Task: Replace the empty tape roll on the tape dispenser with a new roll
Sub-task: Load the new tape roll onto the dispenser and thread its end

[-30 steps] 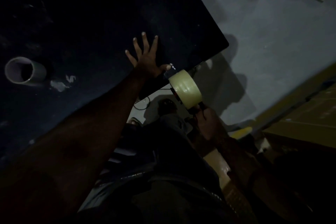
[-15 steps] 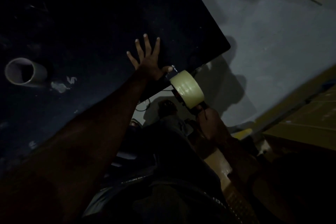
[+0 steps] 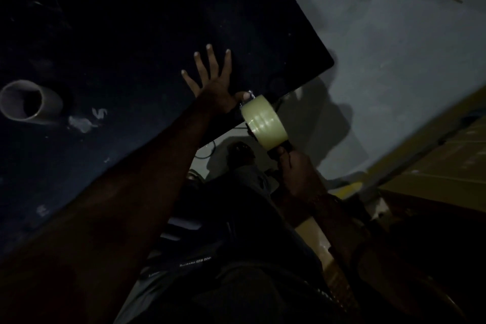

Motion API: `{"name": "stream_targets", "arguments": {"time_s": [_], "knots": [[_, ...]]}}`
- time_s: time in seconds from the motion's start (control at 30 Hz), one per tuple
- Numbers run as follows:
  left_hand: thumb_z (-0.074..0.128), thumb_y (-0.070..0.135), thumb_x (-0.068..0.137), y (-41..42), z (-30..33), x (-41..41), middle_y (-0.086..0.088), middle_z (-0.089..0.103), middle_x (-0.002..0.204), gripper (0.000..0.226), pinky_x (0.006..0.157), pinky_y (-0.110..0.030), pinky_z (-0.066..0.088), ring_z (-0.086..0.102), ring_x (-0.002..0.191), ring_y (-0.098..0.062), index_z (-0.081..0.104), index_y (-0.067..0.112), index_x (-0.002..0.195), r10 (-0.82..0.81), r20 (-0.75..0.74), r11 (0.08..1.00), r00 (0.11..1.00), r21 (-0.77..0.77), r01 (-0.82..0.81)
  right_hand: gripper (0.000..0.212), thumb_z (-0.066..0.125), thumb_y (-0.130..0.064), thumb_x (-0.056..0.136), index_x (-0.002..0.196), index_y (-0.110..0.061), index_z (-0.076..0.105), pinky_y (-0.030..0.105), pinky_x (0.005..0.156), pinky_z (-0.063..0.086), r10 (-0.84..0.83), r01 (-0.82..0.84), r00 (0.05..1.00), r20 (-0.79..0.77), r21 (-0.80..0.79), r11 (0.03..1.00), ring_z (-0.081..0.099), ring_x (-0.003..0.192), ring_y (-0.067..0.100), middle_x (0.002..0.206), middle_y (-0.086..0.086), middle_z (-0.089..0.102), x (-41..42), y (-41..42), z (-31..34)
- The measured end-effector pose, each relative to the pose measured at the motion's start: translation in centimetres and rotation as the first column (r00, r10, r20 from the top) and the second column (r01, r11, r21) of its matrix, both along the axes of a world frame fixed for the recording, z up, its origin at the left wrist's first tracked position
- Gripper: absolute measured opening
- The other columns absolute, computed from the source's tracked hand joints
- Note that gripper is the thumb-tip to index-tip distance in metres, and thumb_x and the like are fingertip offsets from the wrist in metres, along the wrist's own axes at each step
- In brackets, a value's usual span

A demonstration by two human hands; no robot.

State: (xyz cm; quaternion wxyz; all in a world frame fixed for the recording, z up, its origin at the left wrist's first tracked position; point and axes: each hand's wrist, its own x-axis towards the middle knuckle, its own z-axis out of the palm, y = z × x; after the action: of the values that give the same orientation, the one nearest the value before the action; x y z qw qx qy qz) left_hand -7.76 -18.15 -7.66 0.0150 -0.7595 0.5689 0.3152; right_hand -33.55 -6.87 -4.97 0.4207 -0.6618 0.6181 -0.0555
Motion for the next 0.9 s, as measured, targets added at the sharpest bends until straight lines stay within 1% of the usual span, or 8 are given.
{"name": "stream_targets", "arguments": {"time_s": [0.03,0.13,0.27,0.4,0.53,0.63,0.73,0.9], "knots": [[0.056,0.088,0.081,0.1,0.0,0.0,-0.014,-0.038,0.170,0.127,0.115,-0.083,-0.015,-0.034,0.155,-0.047,-0.020,0.033,0.167,-0.008,0.005,1.000,1.000,-0.002,0.008,0.043,0.039,-0.037,0.111,0.086,-0.014,0.064,0.029,0.064,0.040,0.064,-0.062,0.997,-0.050,0.050,0.997,0.060,0.069,0.000,0.076,-0.005,0.062,-0.4,-0.1,-0.2],[0.053,0.092,0.080,0.0,-0.1,0.0,-0.015,-0.037,0.170,0.128,0.114,-0.084,-0.014,-0.033,0.155,-0.048,-0.020,0.033,0.167,-0.014,0.002,1.000,1.000,-0.001,0.014,0.037,0.043,-0.046,0.105,0.109,-0.017,0.066,0.042,0.086,0.055,0.186,-0.133,0.949,-0.255,0.212,0.968,0.070,0.100,0.035,0.107,0.013,0.072,-3.2,1.8,-1.8],[0.052,0.092,0.079,0.2,-0.1,0.1,-0.016,-0.036,0.171,0.128,0.114,-0.083,-0.014,-0.032,0.156,-0.049,-0.019,0.032,0.167,-0.016,0.012,1.000,1.000,-0.011,0.017,0.056,0.036,-0.055,0.106,0.072,-0.014,0.052,0.042,0.069,0.043,-0.002,0.005,0.987,-0.158,0.022,1.000,0.066,0.079,0.041,0.083,0.029,0.065,-4.9,3.9,-2.1],[0.057,0.088,0.081,0.7,0.6,0.5,-0.012,-0.031,0.173,0.123,0.117,-0.078,-0.014,-0.029,0.158,-0.045,-0.011,0.036,0.169,-0.014,-0.017,0.998,1.000,-0.061,0.013,0.057,0.044,-0.032,0.111,0.079,0.014,0.055,0.039,0.061,0.033,-0.148,0.149,0.989,-0.013,0.062,0.987,0.060,0.069,0.034,0.075,0.031,0.060,-3.9,1.9,0.3],[0.057,0.076,0.092,1.3,1.2,2.6,-0.002,-0.024,0.177,0.104,0.124,-0.070,-0.007,-0.021,0.163,-0.033,-0.003,0.040,0.169,-0.037,-0.025,0.998,0.999,-0.054,0.035,0.072,0.041,-0.065,0.099,0.082,0.002,0.058,0.038,0.060,0.039,-0.325,0.296,0.936,0.136,0.197,0.935,0.050,0.053,0.020,0.064,0.013,0.057,-4.1,0.4,2.2],[0.051,0.064,0.102,1.6,1.7,4.6,0.002,-0.005,0.180,0.080,0.129,-0.068,0.004,-0.006,0.166,-0.026,0.018,0.035,0.169,-0.014,-0.054,0.997,0.998,-0.073,0.010,0.061,0.044,-0.056,0.105,0.083,-0.002,0.064,0.041,0.064,0.039,-0.397,0.363,0.902,0.167,0.203,0.909,0.050,0.059,0.024,0.068,0.012,0.057,-3.7,-1.3,3.6],[0.041,0.061,0.108,2.3,3.4,6.3,0.006,0.020,0.177,0.059,0.127,-0.070,0.001,0.014,0.165,-0.021,0.045,0.032,0.160,0.133,-0.127,0.988,0.983,-0.065,-0.142,0.067,0.045,-0.062,0.101,0.094,-0.003,0.076,0.039,0.063,0.041,-0.421,0.391,0.888,0.185,0.178,0.903,0.054,0.064,0.022,0.072,0.007,0.064,-2.7,-3.3,5.1],[0.037,0.061,0.108,5.0,6.2,8.9,0.002,0.056,0.156,0.055,0.117,-0.075,-0.020,0.047,0.149,-0.028,0.052,0.031,0.152,-0.039,0.169,0.999,0.985,0.011,0.038,0.054,0.047,-0.051,0.106,0.094,-0.009,0.080,0.027,0.051,0.035,-0.428,0.385,0.873,0.233,0.208,0.899,0.054,0.054,0.015,0.073,0.008,0.072,1.6,-6.3,7.4]]}}
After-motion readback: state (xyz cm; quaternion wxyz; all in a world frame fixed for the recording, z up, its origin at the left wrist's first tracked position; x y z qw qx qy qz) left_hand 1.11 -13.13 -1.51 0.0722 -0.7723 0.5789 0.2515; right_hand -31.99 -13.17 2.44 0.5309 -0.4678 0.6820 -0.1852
